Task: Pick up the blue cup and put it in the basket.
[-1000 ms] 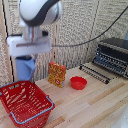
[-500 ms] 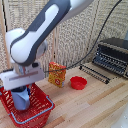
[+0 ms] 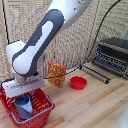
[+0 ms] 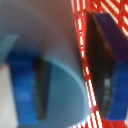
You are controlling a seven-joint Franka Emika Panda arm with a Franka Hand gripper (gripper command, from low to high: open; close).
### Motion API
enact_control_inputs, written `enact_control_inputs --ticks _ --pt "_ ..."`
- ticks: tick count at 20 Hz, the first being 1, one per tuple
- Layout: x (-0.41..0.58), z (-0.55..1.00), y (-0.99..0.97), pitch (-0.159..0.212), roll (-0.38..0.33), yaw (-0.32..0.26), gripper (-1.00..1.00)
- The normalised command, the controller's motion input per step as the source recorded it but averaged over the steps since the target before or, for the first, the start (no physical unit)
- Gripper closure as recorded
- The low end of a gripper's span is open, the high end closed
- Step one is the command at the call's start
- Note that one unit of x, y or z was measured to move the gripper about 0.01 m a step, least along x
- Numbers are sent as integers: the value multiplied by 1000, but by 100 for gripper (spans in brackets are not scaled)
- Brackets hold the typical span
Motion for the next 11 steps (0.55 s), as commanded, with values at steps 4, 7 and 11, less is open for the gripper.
enact_control_inputs --ticks 4,7,11 --pt "327 593 0 21 2 -5 -100" --pt "296 960 0 2 3 15 -100" --pt "345 977 0 0 4 72 -100"
